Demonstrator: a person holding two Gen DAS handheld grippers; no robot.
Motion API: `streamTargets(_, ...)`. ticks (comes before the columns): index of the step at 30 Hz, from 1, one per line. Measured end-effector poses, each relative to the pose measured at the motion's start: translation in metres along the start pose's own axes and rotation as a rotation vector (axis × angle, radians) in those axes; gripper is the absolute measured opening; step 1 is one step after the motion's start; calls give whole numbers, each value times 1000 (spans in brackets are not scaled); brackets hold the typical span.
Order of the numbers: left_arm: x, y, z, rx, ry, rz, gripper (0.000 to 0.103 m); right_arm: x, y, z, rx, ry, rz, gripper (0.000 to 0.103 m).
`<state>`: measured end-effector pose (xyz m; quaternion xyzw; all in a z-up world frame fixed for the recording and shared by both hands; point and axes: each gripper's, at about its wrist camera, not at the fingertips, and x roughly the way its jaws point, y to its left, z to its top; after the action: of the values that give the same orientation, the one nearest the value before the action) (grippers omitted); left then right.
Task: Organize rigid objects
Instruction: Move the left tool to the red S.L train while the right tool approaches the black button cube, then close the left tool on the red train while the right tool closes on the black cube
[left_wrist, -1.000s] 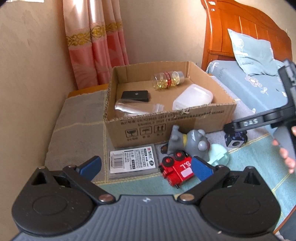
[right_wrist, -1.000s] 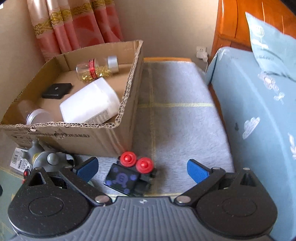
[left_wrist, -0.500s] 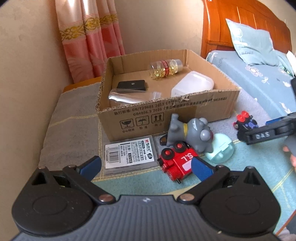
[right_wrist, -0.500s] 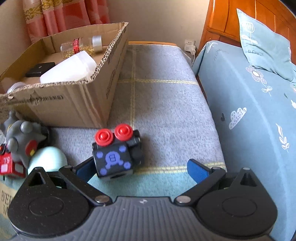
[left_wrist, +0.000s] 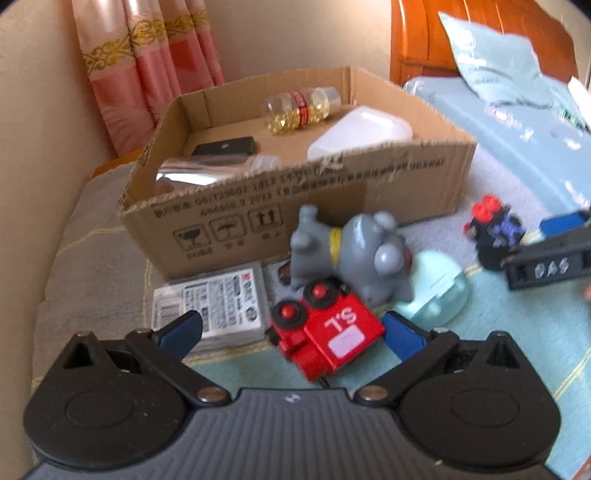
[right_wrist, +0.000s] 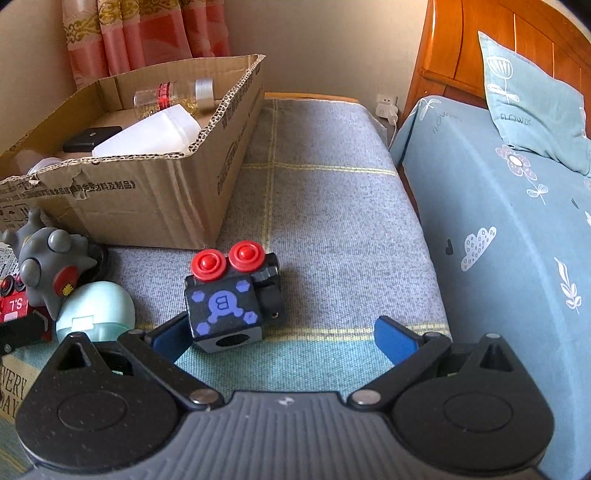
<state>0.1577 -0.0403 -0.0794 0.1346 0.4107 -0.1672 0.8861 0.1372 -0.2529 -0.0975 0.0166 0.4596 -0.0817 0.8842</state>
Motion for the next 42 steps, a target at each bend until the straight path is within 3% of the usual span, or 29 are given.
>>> streamTargets(7, -4, 18, -23, -24, 29, 18, 102, -4, -2, -6, -40, -20, 28, 103)
streamTargets(12, -4, 14, -25, 11, -5, 12, 101, -6, -5, -9, -120, -36, 83, 103)
streamTargets(17, -5, 5, -21, 29, -27, -25, 85, -1, 4, 0, -200, -41, 146, 103)
streamTargets(25, -6, 1, -19, 18, -36, -53, 73, -8, 11, 3, -254, -68, 193, 72)
streamTargets(29, -8, 3, -18, -17, -22, -85, 54, -16, 12, -1, -256, -81, 178, 54)
streamTargets(31, -9, 4, -19, -20, -25, -82, 50, -18, 14, -3, -259, -85, 168, 53)
streamTargets(42, -30, 8, -42, 1, 12, -92, 50, -39, 11, -27, -265, -45, 210, 53)
